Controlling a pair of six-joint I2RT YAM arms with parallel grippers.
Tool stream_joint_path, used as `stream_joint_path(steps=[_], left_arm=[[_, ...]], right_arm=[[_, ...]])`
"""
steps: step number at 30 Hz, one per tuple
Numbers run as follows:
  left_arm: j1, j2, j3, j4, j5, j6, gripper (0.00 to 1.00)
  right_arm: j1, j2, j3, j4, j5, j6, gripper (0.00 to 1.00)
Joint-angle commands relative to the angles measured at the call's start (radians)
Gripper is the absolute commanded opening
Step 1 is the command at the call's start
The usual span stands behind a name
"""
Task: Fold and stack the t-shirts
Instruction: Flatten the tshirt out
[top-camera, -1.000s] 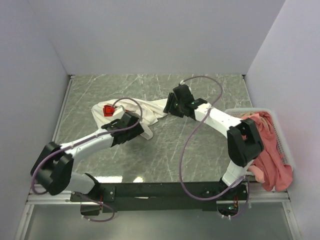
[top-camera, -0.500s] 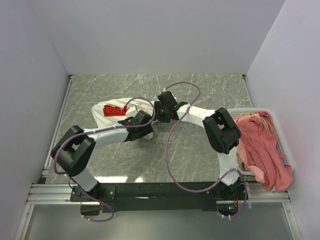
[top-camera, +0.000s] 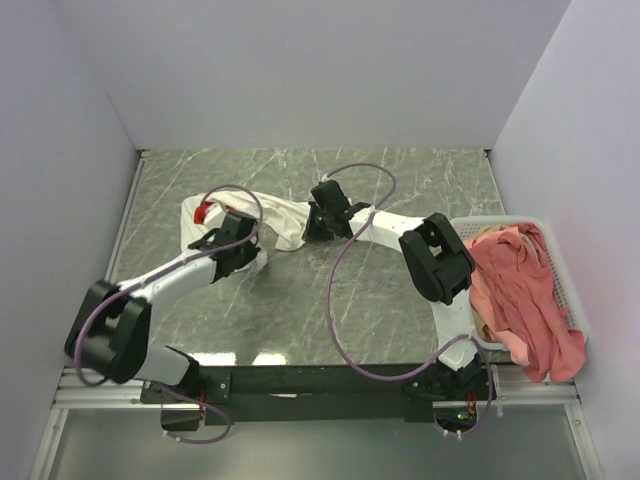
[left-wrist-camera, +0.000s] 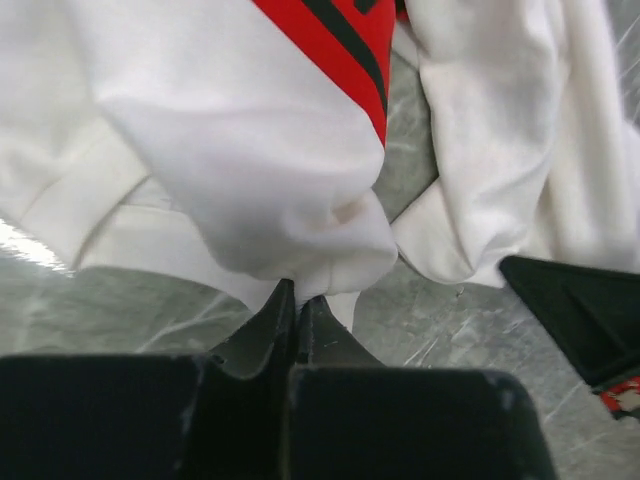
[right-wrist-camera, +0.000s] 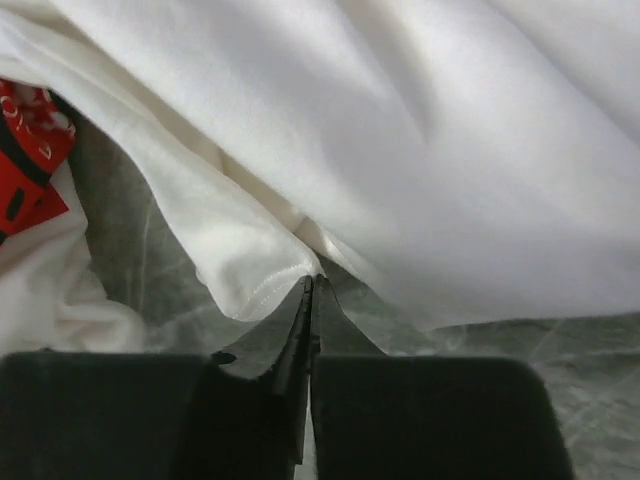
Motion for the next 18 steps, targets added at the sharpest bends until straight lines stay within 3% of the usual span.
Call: stream_joint_path(steps=[1,6,12,18], left_arm=[[0.050,-0.126,-0.032,-0.050,-0.020,0.000,0.01],[0.159,-0.272,-0.048,-0.151,-0.040,0.009,0.01],[0.243,-0.382,-0.013,-0.237,-0.047,0.032,0.01],[0.283,-0.404,0.050,-0.279,-0.037,0.076,0.01]], right_arm=[[0.011,-0.044,-0.048,0.049,-0.050,0.046,0.00],[-0.042,-0.184,-0.166,0.032,-0.049,0.055,0.00],[-0.195,-0.371,-0.217,-0.128,0.068,-0.034,0.00],[-0.274,-0.517,-0.093,-0.309,0.217,-0.138,0.00]])
